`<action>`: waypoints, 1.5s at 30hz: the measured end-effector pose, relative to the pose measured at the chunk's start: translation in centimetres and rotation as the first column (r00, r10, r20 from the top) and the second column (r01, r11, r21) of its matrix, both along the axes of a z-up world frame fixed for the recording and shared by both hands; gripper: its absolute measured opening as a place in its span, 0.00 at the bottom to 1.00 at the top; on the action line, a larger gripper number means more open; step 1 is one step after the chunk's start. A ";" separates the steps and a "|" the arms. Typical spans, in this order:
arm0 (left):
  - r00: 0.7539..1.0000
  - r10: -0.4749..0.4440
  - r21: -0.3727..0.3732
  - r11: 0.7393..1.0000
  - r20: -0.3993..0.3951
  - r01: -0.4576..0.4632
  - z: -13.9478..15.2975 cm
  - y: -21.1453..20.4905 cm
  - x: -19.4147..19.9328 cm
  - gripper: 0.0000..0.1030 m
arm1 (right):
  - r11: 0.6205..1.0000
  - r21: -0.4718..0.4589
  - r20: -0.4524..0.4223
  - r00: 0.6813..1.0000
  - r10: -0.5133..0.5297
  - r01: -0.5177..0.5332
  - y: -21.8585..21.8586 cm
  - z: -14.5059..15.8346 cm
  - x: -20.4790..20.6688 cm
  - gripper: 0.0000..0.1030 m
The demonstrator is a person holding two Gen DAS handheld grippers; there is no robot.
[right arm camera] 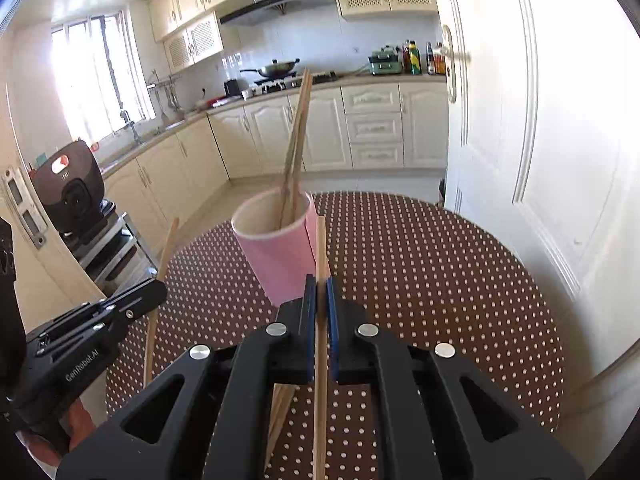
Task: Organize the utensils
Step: 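Raise both held chopsticks over the pink cup and lower them into it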
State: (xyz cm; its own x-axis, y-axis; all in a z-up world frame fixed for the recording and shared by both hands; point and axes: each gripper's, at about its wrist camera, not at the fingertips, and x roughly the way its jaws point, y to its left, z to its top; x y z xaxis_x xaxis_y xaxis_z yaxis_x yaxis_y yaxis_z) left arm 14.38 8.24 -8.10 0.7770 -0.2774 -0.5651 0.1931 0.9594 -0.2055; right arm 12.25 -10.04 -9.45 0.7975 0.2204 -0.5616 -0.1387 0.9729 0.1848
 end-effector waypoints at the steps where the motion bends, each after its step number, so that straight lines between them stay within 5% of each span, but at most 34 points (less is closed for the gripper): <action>1: 1.000 0.001 -0.001 1.000 0.007 -0.001 0.3 0.0 0.0 0.05 | 1.000 0.003 0.011 1.000 0.000 0.000 0.0 0.4 0.1 0.04; 23: 0.982 0.006 0.000 1.000 0.190 -0.006 7.3 -1.9 1.2 0.05 | 0.998 0.061 0.271 0.962 -0.024 0.008 -0.2 7.2 1.9 0.04; 45: 0.950 0.067 -0.004 0.998 0.305 -0.069 11.8 -4.1 7.3 0.05 | 0.996 0.091 0.393 0.919 -0.025 -0.012 -0.1 10.6 7.6 0.04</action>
State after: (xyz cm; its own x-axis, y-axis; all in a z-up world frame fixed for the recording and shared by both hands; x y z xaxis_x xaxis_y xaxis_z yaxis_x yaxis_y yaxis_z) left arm 21.72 4.18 3.74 0.9294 -0.2150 -0.2999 0.1799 0.9736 -0.1405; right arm 19.84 -10.10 1.14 0.9514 0.2495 -0.1804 -0.2121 0.9558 0.2034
